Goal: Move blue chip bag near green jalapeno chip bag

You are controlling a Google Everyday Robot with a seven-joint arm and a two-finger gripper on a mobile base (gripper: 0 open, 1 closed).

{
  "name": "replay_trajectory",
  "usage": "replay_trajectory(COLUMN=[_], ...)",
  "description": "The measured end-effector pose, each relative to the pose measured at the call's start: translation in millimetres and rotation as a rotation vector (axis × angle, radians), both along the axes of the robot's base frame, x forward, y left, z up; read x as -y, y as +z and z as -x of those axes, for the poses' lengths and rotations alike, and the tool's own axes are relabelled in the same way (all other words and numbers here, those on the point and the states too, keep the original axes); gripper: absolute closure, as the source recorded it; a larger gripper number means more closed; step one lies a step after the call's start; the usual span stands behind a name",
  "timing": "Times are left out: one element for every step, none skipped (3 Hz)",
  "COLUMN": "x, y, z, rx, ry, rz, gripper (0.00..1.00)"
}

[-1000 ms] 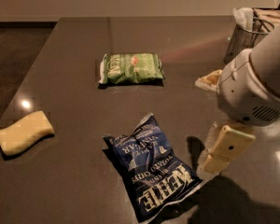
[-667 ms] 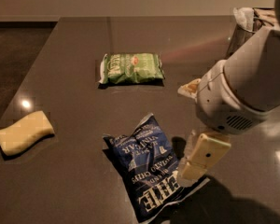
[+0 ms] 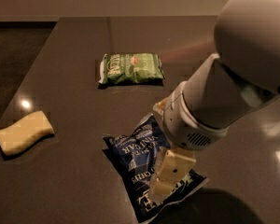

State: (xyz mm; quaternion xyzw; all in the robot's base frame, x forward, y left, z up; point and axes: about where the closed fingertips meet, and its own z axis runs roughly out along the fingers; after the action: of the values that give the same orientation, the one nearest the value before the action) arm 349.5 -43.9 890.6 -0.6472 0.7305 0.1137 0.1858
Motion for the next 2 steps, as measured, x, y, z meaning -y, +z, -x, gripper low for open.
replay_trajectory(x=[-8.9,-10.7], y=[-21.5,-39.5], z=[5.2,1.8], rx=[-0.026,-0.031], ry=[-0.009,-0.044], rz=[0.021,0.049], gripper=[0.00,0.00])
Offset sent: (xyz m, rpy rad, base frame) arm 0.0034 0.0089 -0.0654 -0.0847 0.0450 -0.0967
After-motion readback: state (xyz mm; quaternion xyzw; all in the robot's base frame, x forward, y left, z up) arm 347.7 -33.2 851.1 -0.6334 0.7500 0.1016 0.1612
